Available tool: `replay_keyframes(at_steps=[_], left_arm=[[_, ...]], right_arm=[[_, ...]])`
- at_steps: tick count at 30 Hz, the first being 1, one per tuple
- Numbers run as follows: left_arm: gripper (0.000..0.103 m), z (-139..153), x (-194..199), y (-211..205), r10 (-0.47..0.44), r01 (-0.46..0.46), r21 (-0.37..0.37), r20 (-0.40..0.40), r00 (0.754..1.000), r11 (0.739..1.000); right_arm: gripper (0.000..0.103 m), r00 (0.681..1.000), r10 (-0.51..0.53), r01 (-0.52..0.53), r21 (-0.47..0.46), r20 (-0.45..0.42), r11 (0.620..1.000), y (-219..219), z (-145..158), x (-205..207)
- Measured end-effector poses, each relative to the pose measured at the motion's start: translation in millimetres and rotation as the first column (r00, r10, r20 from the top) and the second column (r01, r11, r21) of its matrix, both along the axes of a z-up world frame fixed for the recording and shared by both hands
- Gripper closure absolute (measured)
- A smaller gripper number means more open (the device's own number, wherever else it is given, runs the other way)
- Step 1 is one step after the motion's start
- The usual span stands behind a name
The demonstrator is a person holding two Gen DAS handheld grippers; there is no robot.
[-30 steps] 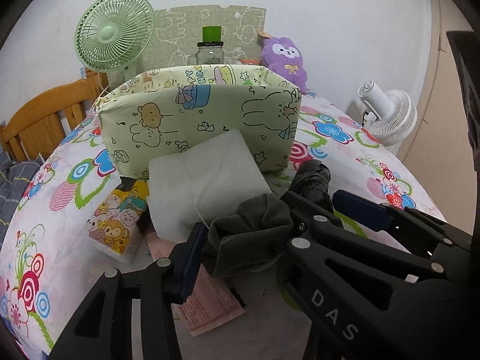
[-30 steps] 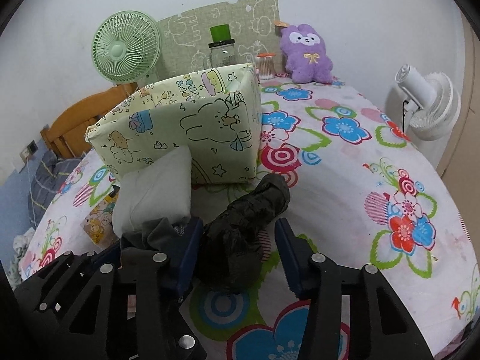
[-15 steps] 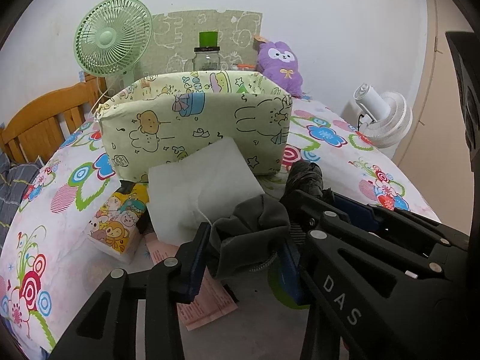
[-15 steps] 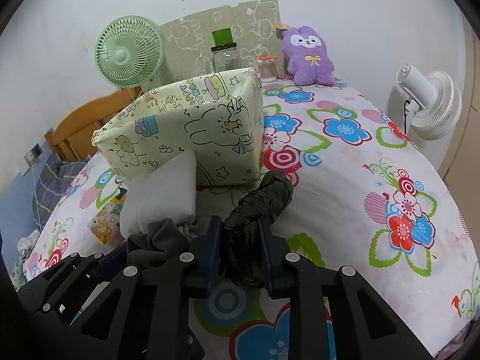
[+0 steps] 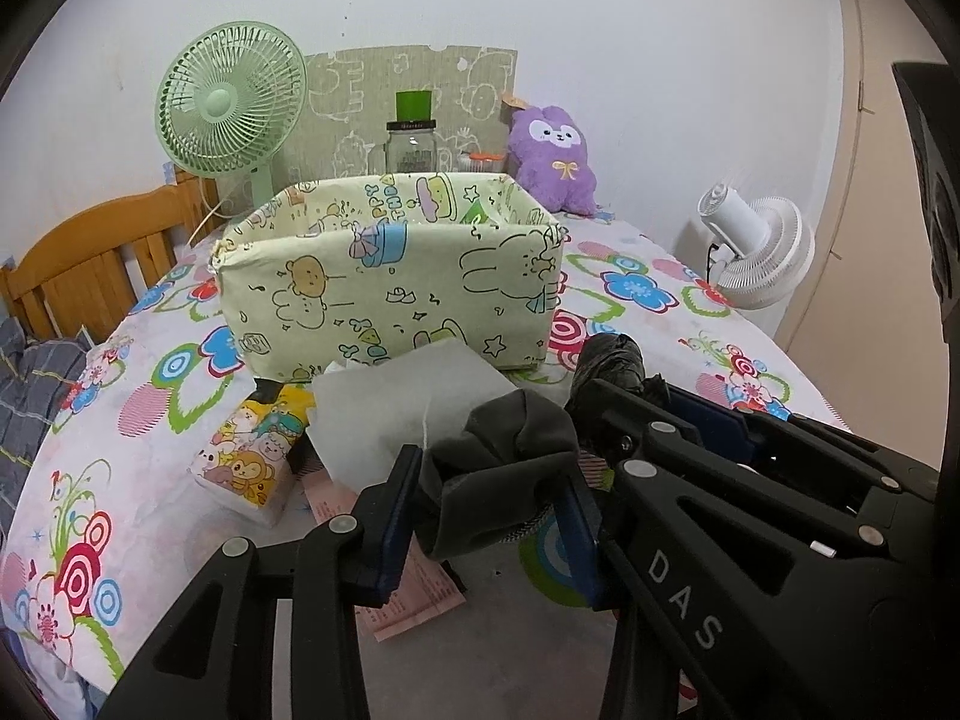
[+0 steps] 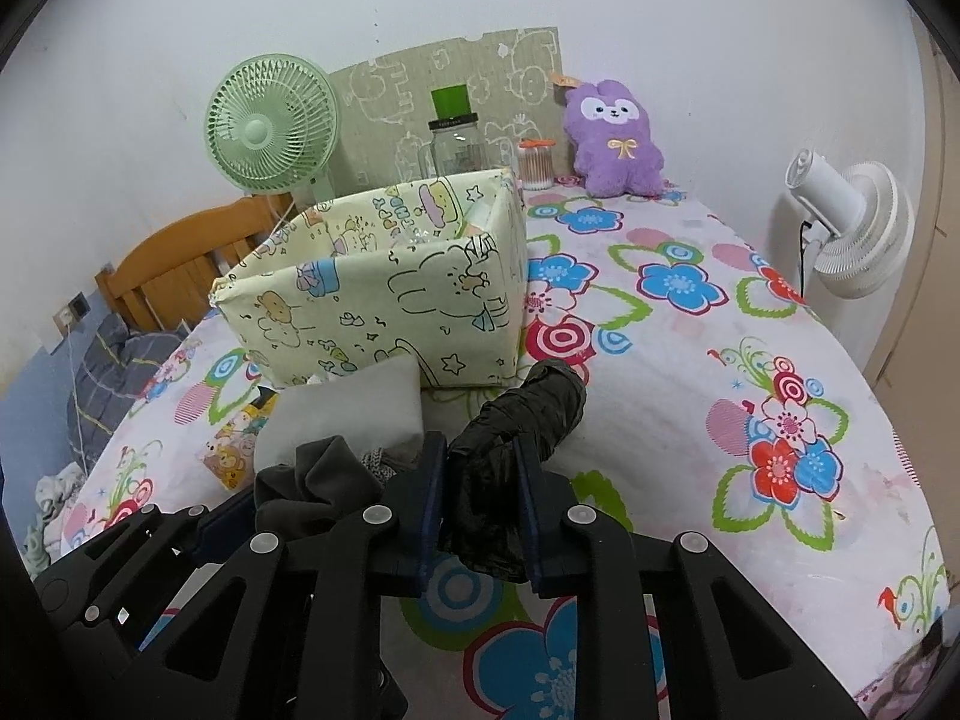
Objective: Organize soft objects
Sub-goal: 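Lift the dark grey fabric item with the right tool toward the fabric box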
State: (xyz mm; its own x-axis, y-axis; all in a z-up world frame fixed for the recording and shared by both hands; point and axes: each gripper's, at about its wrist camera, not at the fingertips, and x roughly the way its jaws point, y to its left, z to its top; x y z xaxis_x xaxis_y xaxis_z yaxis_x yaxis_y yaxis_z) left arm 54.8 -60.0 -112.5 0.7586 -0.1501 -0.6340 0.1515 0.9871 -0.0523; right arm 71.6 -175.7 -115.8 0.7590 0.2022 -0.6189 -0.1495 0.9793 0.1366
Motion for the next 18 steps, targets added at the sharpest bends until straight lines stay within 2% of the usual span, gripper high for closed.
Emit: replay_keyframes(at_steps=[18], left_arm=[[0.053, -2.2, -3.9, -6.2, 0.006, -0.006, 0.051, 0.007, 1.0, 0.999]], right_arm=[[0.078, 1.0, -0.009, 0.009, -0.005, -0.012, 1.0, -4.9, -4.3, -3.4]])
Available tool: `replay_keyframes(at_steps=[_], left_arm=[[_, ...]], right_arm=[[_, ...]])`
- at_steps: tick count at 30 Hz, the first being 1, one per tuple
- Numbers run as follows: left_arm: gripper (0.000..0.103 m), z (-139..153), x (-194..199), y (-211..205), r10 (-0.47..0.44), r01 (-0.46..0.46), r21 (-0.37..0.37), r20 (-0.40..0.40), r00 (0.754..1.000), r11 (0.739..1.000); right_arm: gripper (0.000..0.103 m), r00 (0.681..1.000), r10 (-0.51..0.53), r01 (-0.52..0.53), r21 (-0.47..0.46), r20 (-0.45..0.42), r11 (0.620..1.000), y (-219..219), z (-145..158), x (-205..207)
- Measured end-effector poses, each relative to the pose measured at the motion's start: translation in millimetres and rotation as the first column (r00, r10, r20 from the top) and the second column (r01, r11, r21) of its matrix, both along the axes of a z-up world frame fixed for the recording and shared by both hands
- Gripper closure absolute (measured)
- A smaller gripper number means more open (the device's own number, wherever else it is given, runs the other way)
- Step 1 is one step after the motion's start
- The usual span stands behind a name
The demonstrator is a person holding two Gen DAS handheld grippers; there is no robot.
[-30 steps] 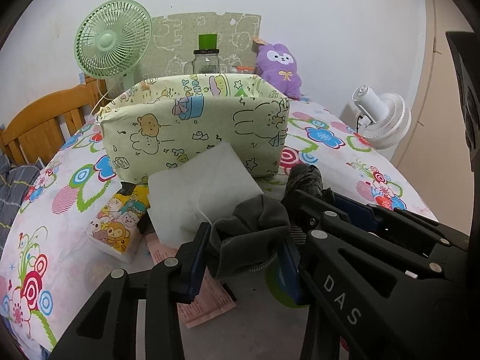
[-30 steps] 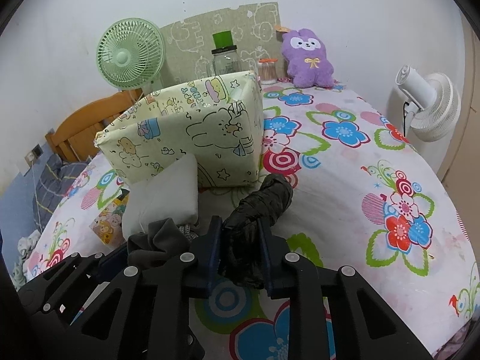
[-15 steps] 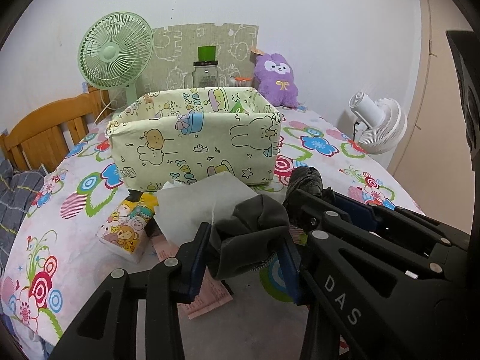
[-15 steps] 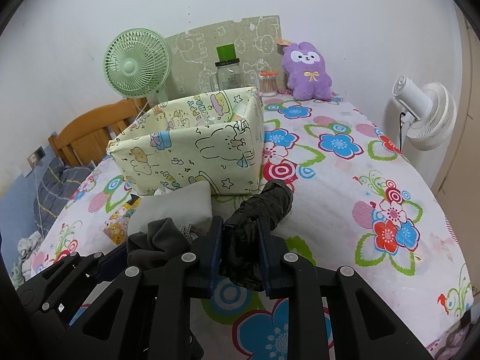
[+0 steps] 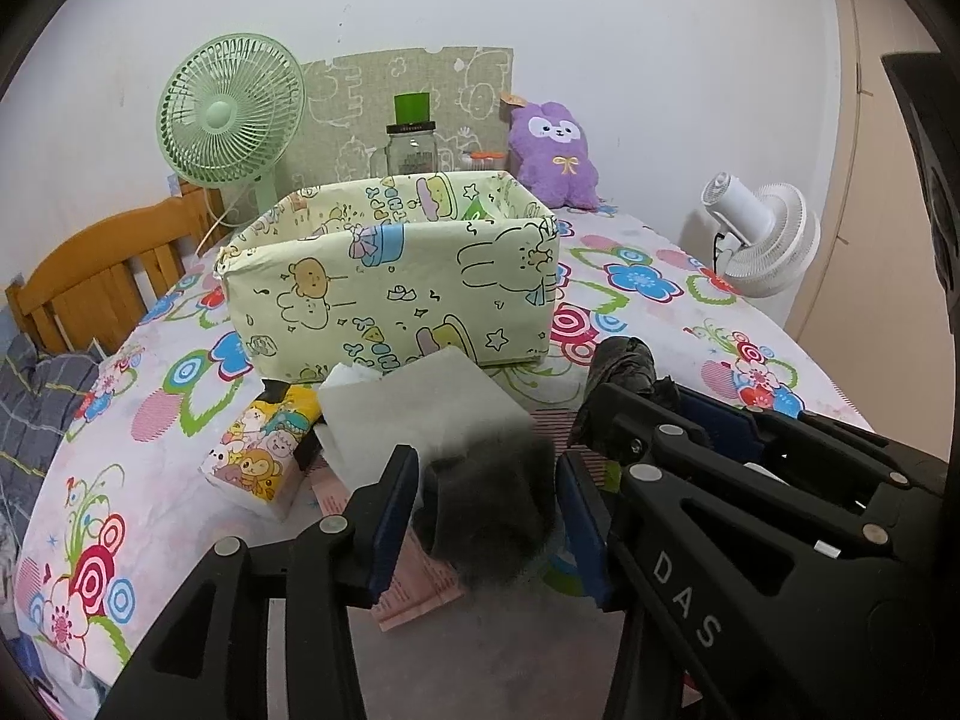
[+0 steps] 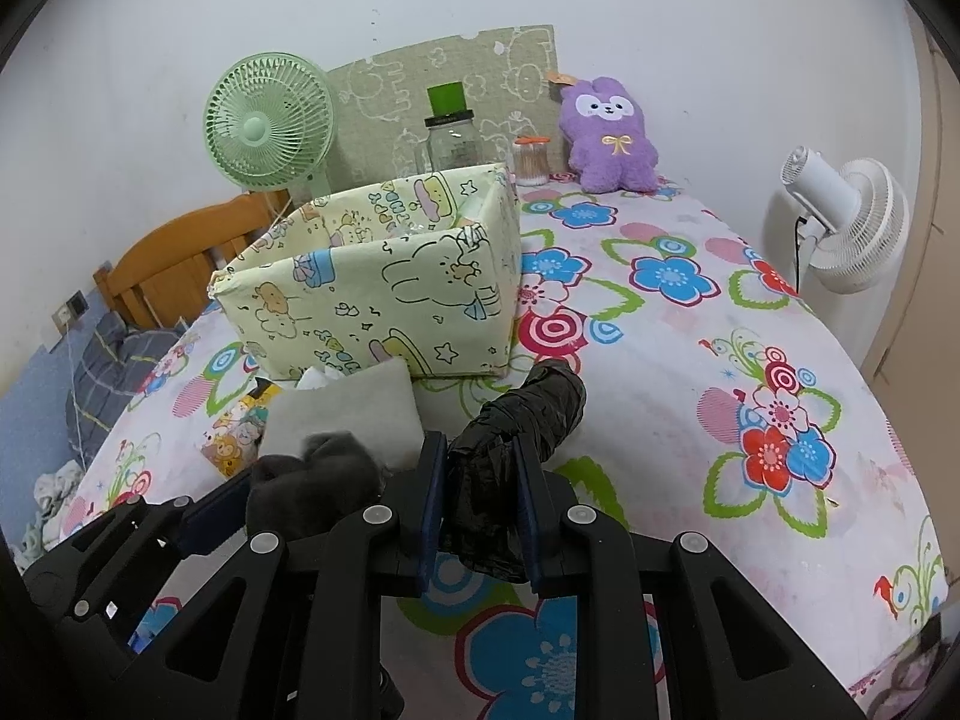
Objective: Organize soft objects
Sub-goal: 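Lift the dark grey fabric item with the right tool toward the fabric box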
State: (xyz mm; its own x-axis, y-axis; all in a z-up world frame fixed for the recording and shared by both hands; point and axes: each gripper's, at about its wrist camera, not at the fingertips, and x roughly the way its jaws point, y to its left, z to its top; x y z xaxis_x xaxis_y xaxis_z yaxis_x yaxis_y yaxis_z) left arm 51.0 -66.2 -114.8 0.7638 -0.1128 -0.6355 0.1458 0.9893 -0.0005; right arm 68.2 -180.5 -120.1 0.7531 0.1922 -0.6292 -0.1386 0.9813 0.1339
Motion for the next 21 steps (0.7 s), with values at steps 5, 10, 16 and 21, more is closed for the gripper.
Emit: replay_keyframes(at_steps=[5, 10, 16, 21], left_arm=[[0.053, -3.5, 5.1, -2.4, -0.008, 0.008, 0.009, -0.01, 1.0, 1.0], [0.053, -6.4, 7.1, -6.3, -0.02, 0.021, 0.012, -0.015, 1.0, 1.0], [0.062, -5.9, 6.0, -11.4, -0.043, 0.043, 0.007, -0.003, 0.999, 0.999], [0.063, -0.6, 5.4, -14.1, -0.046, 0.046, 0.005, 0.004, 0.999, 0.999]], right_arm=[[0.078, 1.0, -0.007, 0.007, 0.006, -0.014, 1.0, -3.2, -4.3, 4.5], [0.078, 1.0, -0.008, 0.008, 0.01, -0.026, 1.0, -6.1, -8.2, 7.8], [0.078, 1.0, -0.01, 0.011, 0.026, -0.029, 1.0, -10.8, -8.5, 8.1], [0.078, 1.0, -0.008, 0.008, 0.028, -0.022, 1.0, -12.9, -3.3, 7.6]])
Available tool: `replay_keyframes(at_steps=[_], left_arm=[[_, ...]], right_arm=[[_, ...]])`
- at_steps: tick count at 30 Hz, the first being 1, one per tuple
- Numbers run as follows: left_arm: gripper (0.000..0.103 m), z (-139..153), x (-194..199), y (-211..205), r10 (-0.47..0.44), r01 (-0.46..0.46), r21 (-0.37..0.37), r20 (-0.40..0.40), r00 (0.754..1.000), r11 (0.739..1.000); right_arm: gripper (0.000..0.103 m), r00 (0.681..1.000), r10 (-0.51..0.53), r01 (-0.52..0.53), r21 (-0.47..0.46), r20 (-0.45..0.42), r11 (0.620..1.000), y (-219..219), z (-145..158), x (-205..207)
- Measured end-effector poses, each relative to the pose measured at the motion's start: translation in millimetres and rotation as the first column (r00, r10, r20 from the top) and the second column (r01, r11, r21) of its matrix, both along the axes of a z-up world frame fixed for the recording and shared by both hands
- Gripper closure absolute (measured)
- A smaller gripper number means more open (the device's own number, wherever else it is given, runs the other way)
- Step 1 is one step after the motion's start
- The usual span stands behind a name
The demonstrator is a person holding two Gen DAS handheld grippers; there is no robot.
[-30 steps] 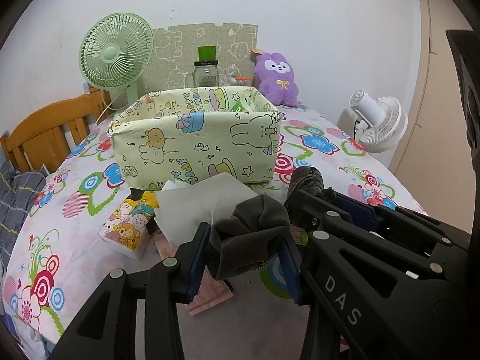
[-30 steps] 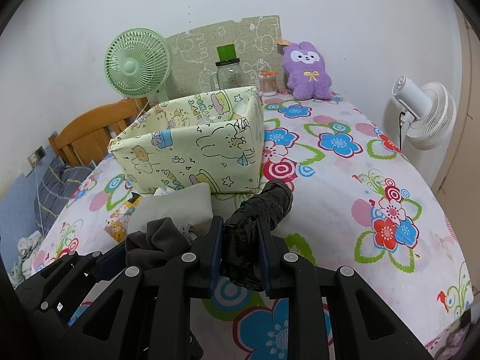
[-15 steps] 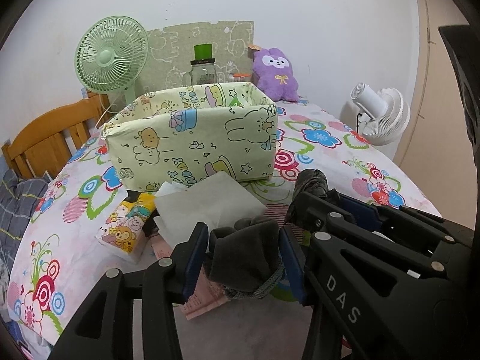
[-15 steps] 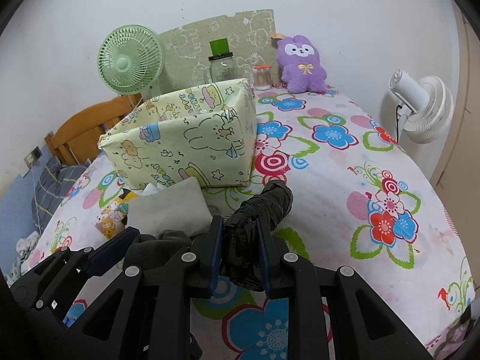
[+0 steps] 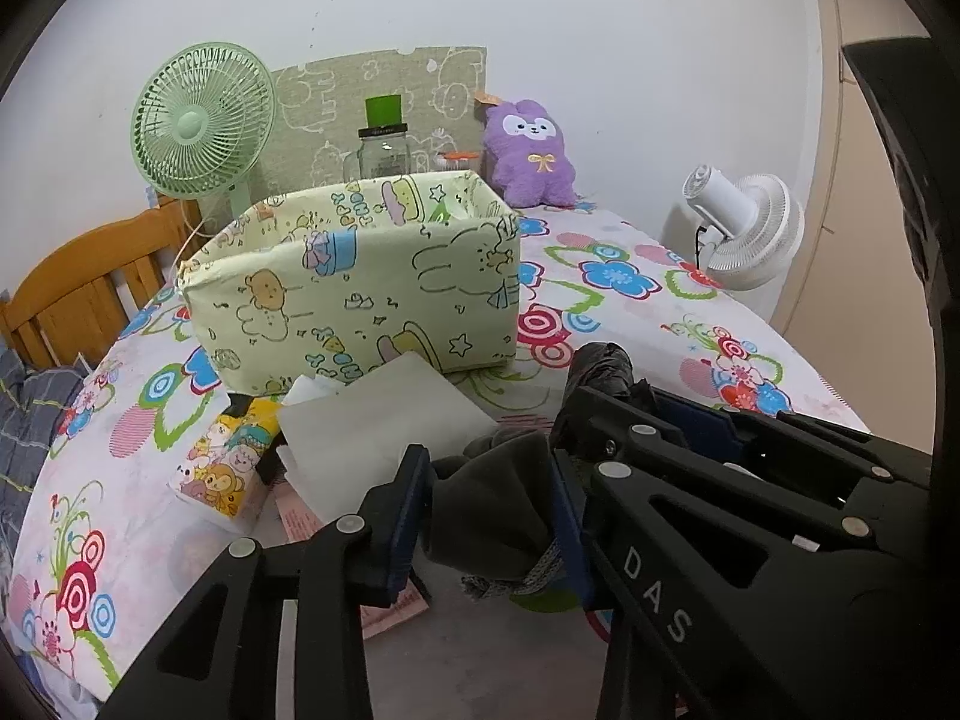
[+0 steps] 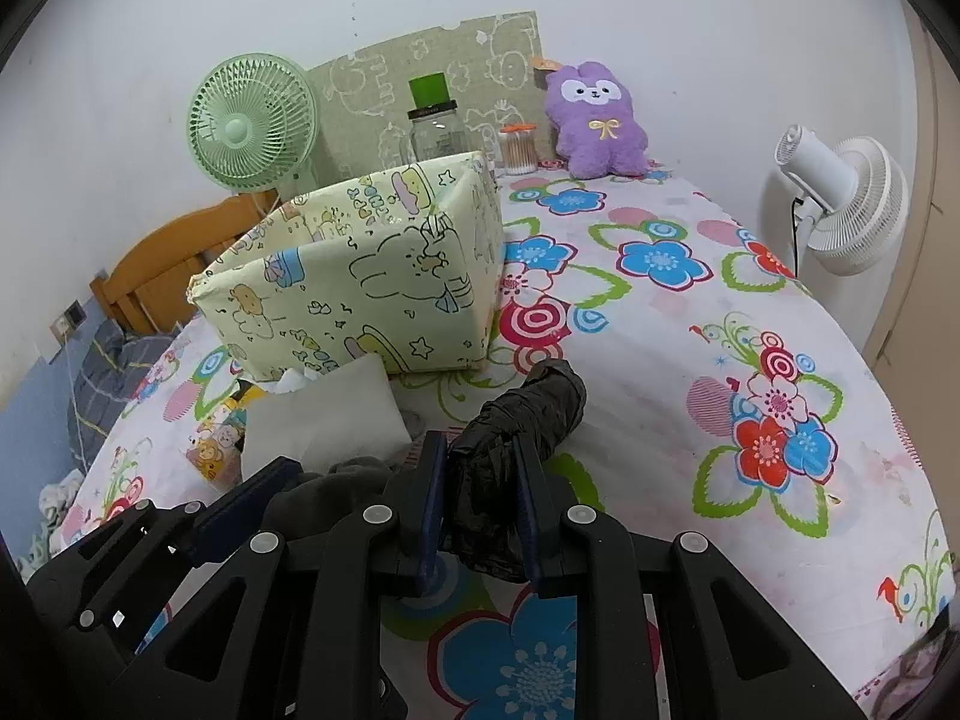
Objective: Organize soft objects
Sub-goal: 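Lift the dark grey fabric item with the right tool toward the fabric box, then carry the dark grey fabric item over the fabric box with the right tool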
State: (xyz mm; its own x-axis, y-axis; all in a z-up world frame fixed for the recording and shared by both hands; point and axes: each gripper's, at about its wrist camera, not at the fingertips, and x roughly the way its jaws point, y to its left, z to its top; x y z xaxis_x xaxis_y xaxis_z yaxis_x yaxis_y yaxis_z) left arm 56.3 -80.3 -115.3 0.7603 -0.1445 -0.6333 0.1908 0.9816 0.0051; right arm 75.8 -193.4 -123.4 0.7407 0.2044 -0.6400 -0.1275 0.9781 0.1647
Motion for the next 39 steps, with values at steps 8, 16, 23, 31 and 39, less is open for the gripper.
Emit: replay_keyframes(at_steps=[8, 16, 23, 31, 39], left_arm=[[0.063, 16.2, 1.5, -0.1, 0.004, -0.004, -0.003, 0.028, 1.0, 1.0], [0.063, 31.5, 0.8, 4.9, 0.007, -0.007, -0.01, 0.048, 0.999, 1.0], [0.063, 49.0, 2.4, 13.4, 0.024, -0.022, -0.033, 0.068, 0.997, 0.999], [0.063, 69.6, 2.9, 21.1, 0.034, -0.03, -0.044, 0.091, 0.995, 0.999], [0.063, 88.3, 3.5, 28.9, 0.04, -0.036, -0.036, 0.115, 0.993, 0.999]], right_arm=[[0.078, 1.0, 0.002, -0.002, -0.003, 0.028, 1.0, 0.9, 17.9, 1.0], [0.078, 0.999, 0.001, -0.001, -0.012, 0.048, 1.0, 5.9, 34.4, 0.5], [0.078, 0.997, 0.002, 0.0, -0.032, 0.074, 1.0, 13.2, 55.0, 1.0], [0.078, 0.995, 0.011, -0.006, -0.054, 0.098, 0.999, 23.6, 78.8, 2.5], [0.078, 0.992, 0.016, -0.008, -0.067, 0.121, 0.998, 32.5, 98.6, 2.7]])
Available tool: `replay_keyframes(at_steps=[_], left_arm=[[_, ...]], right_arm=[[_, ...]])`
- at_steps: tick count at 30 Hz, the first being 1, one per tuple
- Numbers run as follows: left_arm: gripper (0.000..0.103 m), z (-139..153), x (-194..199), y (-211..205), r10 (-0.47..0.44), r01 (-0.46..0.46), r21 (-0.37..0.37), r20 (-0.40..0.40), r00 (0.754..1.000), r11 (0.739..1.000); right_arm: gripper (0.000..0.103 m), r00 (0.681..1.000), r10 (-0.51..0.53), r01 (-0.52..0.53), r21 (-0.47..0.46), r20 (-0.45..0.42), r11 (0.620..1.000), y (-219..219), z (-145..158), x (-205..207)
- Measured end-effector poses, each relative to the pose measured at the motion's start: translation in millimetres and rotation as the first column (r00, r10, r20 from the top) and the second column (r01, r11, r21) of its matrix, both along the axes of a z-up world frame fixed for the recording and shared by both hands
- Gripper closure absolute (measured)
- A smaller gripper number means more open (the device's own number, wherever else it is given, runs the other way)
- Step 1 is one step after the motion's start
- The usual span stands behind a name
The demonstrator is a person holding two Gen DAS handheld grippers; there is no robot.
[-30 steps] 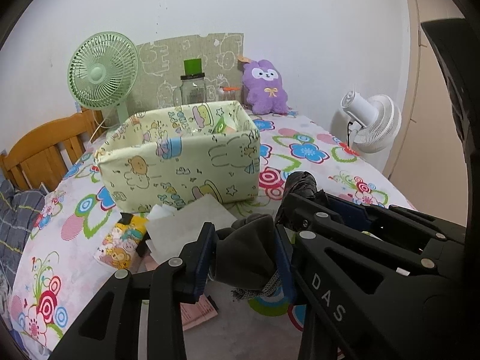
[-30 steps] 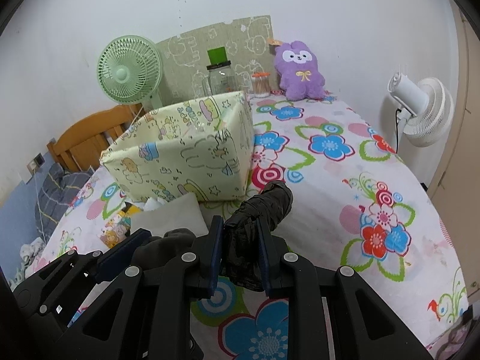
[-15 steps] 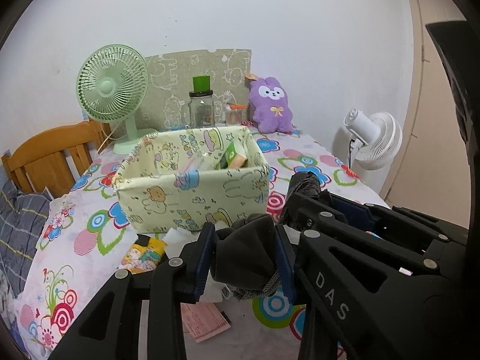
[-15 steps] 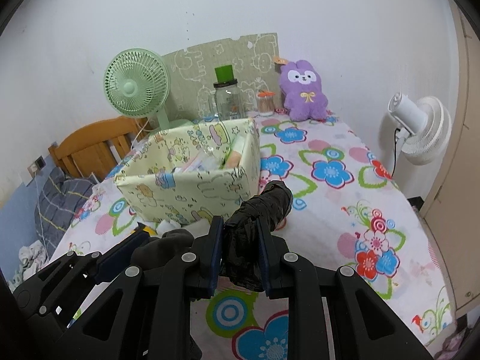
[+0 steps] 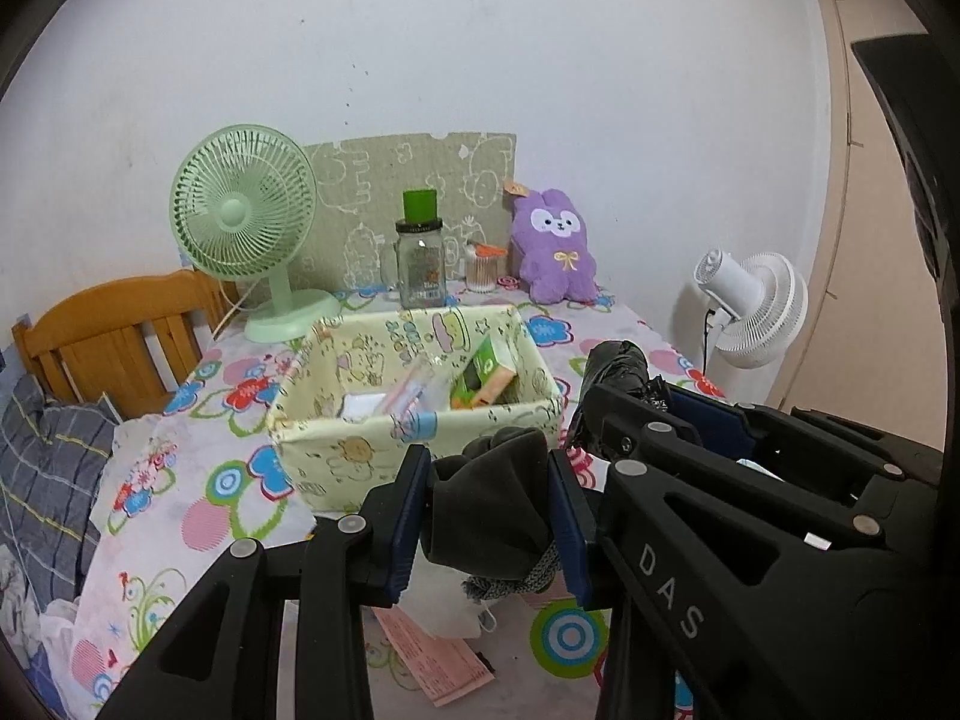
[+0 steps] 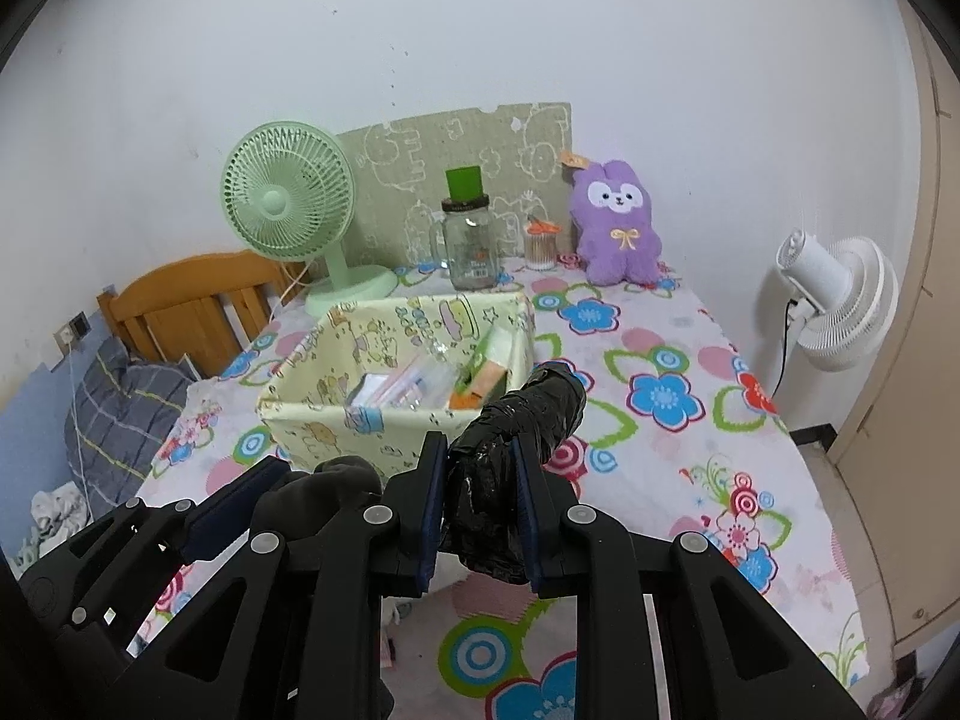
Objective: Organize soft objects
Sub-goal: 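Carry the dark grey fabric item over the fabric box with the right tool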
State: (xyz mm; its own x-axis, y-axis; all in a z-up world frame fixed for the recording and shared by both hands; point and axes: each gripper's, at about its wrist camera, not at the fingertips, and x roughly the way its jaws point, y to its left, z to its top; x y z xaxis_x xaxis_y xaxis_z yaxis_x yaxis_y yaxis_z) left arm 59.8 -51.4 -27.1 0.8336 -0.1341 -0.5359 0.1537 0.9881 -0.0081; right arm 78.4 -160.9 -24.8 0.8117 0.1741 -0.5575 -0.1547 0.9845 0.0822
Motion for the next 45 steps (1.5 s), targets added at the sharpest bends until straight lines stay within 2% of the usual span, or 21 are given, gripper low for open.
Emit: replay_keyframes(at_steps=[14, 25, 45], left_arm=[[0.063, 17.3, 13.0, 17.3, 0.026, -0.026, -0.013, 0.031, 0.999, 1.0], [0.063, 21.1, 36.8, 28.8, 0.057, -0.056, -0.014, 0.045, 0.997, 0.998], [0.064, 18.0, 89.9, 40.4, 0.117, -0.117, 0.021, 0.012, 0.993, 0.993]], right_arm=[[0.078, 0.999, 0.03, -0.03, -0.003, 0.031, 1.0, 17.8, 21.8, 14.4], [0.078, 0.998, 0.044, -0.044, 0.005, 0.038, 0.999, 24.9, 27.2, 34.4], [0.078, 0.997, 0.067, -0.067, -0.011, 0.04, 0.998, 36.2, 26.6, 79.9]])
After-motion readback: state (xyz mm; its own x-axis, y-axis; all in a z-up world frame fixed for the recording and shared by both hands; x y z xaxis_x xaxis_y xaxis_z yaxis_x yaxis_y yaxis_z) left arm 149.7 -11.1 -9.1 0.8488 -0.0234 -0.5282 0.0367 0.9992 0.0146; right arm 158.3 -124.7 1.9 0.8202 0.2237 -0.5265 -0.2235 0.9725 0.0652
